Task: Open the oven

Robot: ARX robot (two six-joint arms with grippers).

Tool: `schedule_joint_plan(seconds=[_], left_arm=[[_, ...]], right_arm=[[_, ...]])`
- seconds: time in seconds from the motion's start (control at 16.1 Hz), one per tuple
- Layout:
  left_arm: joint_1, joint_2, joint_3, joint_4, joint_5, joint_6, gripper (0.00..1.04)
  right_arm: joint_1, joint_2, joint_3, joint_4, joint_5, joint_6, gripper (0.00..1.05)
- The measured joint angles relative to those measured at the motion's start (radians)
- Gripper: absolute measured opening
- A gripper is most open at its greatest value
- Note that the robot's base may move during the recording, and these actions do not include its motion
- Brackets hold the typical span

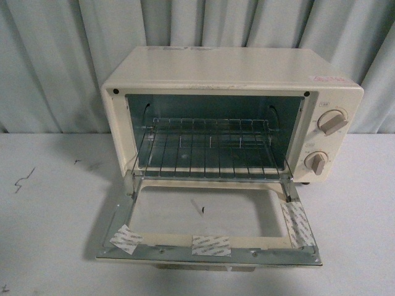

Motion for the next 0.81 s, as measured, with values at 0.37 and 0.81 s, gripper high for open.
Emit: schedule_joint_plan(seconds=[0.37, 0.81], left_arm=[[0.000, 0.000, 0.000, 0.000, 0.000, 0.000, 0.98], [0.000, 0.000, 0.000, 0.000, 0.000, 0.000, 0.98]], right_arm=[[0.000, 0.000, 0.000, 0.000, 0.000, 0.000, 0.98], [0.000, 0.000, 0.000, 0.000, 0.000, 0.000, 0.98]])
